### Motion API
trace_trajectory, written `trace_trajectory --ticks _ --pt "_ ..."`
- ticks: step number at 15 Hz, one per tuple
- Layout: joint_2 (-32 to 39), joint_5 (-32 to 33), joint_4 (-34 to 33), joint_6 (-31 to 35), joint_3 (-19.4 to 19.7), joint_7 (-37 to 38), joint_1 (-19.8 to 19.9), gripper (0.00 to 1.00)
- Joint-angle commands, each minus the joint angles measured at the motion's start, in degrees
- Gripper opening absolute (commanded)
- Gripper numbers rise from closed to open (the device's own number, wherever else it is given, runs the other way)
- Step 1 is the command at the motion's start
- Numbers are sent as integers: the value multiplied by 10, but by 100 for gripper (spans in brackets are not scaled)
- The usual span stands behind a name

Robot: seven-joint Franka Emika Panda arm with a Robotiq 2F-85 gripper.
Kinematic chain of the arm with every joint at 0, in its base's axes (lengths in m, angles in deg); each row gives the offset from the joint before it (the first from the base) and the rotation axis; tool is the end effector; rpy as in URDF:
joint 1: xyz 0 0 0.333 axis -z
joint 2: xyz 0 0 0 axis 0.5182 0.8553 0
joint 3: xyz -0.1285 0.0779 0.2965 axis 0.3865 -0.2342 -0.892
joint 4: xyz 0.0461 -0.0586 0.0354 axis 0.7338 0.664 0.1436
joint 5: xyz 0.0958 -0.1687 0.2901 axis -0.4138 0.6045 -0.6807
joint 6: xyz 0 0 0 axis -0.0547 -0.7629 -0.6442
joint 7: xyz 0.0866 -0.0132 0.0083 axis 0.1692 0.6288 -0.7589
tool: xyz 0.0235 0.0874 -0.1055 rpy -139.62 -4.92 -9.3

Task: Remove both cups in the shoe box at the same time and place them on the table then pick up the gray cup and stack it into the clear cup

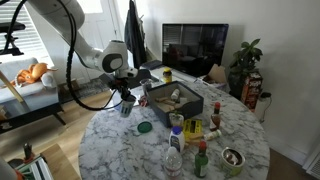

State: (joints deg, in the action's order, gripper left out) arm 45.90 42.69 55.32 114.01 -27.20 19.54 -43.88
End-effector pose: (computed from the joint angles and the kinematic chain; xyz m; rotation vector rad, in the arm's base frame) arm 0.4980 0.1941 0.2485 -3.0140 0.1550 0.0212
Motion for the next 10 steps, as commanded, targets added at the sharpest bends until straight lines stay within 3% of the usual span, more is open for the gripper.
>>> trace_trajectory --ticks 1,10 --pt "30 32 -3 26 9 10 -27 2" --pt "87 120 -3 156 77 69 -111 2"
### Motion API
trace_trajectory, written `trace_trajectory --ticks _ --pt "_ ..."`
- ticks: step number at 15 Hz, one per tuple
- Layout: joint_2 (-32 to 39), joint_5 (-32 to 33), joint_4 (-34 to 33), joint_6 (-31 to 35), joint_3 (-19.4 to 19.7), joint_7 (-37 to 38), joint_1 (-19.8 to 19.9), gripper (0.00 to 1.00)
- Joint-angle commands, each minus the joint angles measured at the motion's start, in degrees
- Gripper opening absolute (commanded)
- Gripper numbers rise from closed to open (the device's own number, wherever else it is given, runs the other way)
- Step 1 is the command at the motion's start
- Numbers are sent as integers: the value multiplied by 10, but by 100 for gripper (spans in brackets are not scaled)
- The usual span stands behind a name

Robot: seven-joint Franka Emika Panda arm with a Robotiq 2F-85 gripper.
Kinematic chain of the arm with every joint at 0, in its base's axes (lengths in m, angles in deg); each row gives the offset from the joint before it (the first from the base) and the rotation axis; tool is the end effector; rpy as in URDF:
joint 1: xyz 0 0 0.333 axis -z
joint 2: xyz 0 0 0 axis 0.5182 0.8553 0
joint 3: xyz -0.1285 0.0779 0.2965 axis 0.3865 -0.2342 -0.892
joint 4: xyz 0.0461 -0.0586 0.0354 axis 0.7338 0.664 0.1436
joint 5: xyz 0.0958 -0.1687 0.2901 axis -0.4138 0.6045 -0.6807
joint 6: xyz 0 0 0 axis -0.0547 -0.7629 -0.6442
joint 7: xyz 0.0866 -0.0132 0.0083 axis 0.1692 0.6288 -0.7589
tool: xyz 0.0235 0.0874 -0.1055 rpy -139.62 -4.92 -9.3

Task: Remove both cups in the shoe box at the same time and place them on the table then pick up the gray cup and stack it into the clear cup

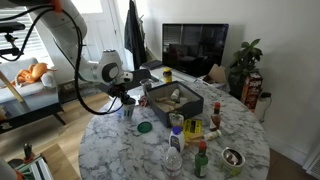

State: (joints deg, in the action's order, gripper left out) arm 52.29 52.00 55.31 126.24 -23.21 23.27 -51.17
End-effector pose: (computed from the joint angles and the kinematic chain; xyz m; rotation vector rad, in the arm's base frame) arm 0.5000 0.2306 0.2080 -3.0610 -0.0425 -0.1722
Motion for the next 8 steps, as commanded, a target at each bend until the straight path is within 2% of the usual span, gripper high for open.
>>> trace_trajectory --ticks 1,3,5,8 --pt "27 31 -4 42 47 37 -49 2" --pt "31 38 -6 47 65 47 -67 2" --pt "34 30 -10 33 63 46 -68 34" --pt "39 28 -11 29 72 54 -77 54"
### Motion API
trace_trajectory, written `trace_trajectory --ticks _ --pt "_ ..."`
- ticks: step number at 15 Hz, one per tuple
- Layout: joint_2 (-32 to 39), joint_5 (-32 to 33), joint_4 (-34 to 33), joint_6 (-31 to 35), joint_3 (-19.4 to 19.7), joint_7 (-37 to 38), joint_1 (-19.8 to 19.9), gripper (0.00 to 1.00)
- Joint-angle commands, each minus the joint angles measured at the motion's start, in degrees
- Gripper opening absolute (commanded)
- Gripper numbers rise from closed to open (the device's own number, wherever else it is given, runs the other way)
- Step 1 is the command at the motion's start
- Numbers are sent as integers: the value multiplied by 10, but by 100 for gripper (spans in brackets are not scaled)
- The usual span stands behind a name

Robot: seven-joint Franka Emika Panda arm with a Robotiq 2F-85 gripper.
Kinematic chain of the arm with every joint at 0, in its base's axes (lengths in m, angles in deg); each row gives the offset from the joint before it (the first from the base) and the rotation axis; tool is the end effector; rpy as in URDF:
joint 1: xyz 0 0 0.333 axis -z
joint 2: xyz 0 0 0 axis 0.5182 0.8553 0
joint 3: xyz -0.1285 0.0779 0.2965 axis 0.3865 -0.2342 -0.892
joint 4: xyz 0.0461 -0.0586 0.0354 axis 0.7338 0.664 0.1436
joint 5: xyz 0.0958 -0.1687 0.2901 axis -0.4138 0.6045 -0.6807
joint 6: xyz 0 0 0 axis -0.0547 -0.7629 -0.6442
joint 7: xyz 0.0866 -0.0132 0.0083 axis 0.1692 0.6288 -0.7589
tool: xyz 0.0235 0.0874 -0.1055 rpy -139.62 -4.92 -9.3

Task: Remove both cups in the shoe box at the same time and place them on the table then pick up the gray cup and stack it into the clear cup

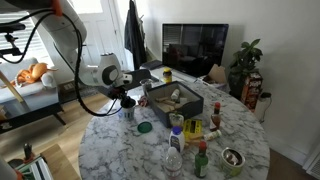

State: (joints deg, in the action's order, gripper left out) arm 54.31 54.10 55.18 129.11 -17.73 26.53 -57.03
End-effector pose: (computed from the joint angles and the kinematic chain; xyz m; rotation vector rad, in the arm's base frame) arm 0.4998 0.2365 0.1937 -3.0946 -0.0380 -0.2273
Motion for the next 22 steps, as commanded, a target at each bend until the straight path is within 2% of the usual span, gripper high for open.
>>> trace_trajectory --ticks 1,6,11,19,22 --pt "20 5 -10 -1 16 20 -18 62" --pt "13 5 -10 -7 24 28 -25 98" --pt "-9 5 -7 -20 30 39 -30 100" --pt "-115 8 42 -64 18 43 -1 100" --pt "-159 15 72 -73 15 39 25 100"
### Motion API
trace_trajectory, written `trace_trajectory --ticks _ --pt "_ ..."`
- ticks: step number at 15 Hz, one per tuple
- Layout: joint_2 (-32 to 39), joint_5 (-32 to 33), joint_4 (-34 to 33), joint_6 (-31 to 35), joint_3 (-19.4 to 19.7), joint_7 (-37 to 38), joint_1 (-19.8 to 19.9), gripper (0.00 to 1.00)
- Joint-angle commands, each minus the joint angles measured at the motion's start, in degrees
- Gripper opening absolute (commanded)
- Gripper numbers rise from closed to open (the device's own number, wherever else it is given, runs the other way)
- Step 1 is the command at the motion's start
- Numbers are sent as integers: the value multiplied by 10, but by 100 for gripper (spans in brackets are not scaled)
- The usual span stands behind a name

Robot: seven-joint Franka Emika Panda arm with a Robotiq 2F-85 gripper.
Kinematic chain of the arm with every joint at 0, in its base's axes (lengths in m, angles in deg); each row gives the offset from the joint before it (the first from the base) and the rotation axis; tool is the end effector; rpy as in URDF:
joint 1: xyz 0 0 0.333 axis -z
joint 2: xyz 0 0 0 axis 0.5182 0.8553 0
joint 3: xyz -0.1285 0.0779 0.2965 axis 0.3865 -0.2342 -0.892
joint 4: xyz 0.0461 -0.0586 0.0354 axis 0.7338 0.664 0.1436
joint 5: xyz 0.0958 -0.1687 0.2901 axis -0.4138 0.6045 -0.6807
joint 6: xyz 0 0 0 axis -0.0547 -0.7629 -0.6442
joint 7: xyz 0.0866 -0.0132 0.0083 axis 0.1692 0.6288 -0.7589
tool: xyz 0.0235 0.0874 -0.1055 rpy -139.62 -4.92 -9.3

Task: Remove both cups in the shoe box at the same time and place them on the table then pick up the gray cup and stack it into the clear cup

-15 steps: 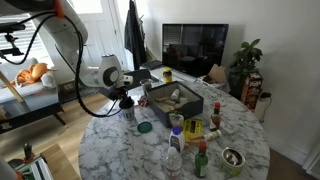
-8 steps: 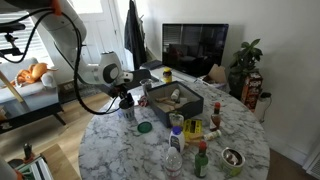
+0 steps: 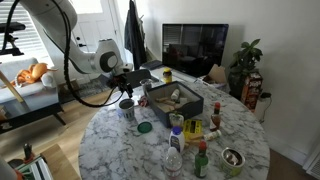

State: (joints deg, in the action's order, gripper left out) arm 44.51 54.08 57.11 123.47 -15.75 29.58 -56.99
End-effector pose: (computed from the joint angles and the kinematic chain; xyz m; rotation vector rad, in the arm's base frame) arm 0.5016 0.2152 0.2655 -3.0826 0.1014 -0.2907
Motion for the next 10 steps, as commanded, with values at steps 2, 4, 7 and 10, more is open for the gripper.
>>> trace_trajectory --ticks 2,4,7,10 --pt "-73 -34 75 -5 -40 -68 75 100" --pt "-73 -80 90 6 -63 -141 117 100" --pt "-47 -178 90 17 -103 -255 173 100" --pt "-16 -252 74 10 -138 -346 215 100"
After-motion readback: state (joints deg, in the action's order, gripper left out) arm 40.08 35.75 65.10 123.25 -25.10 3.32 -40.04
